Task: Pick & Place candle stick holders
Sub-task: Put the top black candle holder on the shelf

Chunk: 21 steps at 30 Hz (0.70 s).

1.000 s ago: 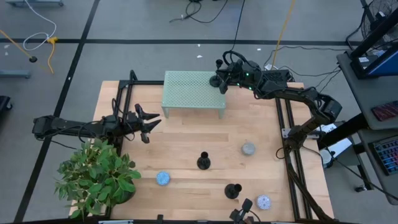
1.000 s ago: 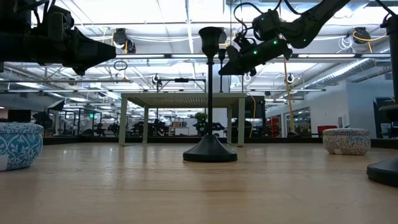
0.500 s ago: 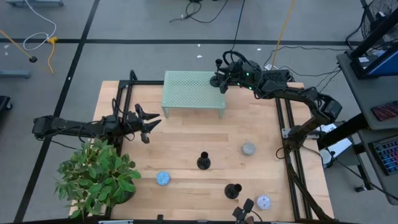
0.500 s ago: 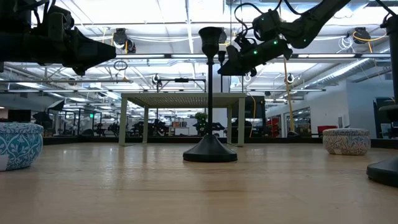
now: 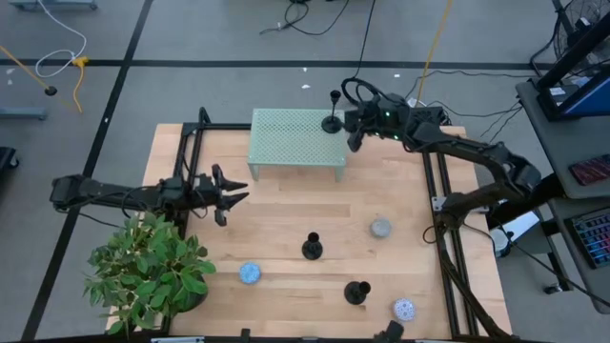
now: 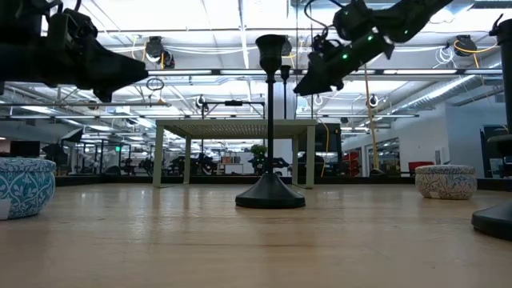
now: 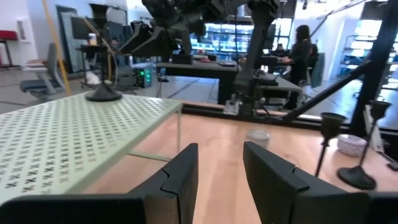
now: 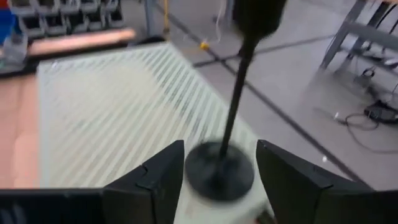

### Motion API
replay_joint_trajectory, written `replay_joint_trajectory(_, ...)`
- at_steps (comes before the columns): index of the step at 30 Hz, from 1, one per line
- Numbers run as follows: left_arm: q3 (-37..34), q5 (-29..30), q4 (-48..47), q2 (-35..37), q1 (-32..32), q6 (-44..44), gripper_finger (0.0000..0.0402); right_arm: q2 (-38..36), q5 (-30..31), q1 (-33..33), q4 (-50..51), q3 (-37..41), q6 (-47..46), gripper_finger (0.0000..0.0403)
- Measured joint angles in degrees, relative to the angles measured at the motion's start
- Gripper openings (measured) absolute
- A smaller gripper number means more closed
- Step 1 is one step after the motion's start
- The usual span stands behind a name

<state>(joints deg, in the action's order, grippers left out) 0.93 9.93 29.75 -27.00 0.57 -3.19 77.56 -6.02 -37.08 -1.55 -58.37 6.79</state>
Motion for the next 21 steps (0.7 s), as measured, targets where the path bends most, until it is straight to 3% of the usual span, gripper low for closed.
replay_joint_trajectory(5,0.02,0.04,4.67,-2.37,2.83,0.25,0.0131,-4.9,-0.04,4.16,12.64,0.0,-1.58,0.019)
replay_joint_trajectory(10,0.61,0.55,13.29,-10.07,5.11,2.95,0.0131,-7.9,-0.05,10.08,24.81,0.0,-2.95,0.0186)
replay_joint_trajectory(15,5.3,0.77,14.98,-21.76,6.55,0.68,0.0131,-8.81,-0.04,16.52,32.45,0.02,-5.56,0.0185)
replay_joint_trajectory(21,15.81,-1.23,14.89,-39.11,7.78,0.53,0.0131,-8.83,-0.06,22.79,31.04,1.21,-5.7,0.0185)
